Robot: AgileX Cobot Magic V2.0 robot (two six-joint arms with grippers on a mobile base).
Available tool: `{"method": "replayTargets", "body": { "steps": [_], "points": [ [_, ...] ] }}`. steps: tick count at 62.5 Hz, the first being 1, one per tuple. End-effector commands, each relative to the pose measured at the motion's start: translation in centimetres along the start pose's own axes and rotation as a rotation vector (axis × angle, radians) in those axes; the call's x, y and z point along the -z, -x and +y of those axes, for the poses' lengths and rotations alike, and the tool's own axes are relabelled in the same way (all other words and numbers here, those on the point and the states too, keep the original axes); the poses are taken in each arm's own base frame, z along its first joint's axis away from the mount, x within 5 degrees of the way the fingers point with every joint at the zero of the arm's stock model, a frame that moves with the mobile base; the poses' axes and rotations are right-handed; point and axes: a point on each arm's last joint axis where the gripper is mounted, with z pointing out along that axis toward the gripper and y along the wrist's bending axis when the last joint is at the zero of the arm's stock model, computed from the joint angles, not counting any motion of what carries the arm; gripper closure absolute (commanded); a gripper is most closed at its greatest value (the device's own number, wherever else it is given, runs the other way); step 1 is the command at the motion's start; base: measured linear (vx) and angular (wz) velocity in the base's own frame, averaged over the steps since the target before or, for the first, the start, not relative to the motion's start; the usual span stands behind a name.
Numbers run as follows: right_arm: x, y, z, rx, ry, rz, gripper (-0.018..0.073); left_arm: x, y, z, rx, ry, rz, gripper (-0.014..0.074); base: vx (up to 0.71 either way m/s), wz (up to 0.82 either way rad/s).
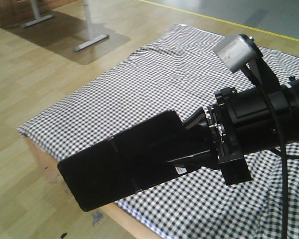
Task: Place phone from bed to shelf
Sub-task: 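Hold the phone in the right gripper while the base turns away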
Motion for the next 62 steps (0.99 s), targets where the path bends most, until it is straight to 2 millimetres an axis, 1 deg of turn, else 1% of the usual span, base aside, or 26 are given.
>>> {"method": "replayTargets", "body": {
  "steps": [1,62],
  "points": [
    [0.79,0.98,1.97,0.027,0.093,-0.059,0.0561,0.02,0.47,0.01,0.009,0.000,-0.074,0.0595,-0.10,0.38],
    [0.79,0.98,1.97,0.027,0.093,-0.059,0.0561,0.02,0.47,0.01,0.009,0.000,-0.074,0.0595,-0.11,0.42]
  ]
}}
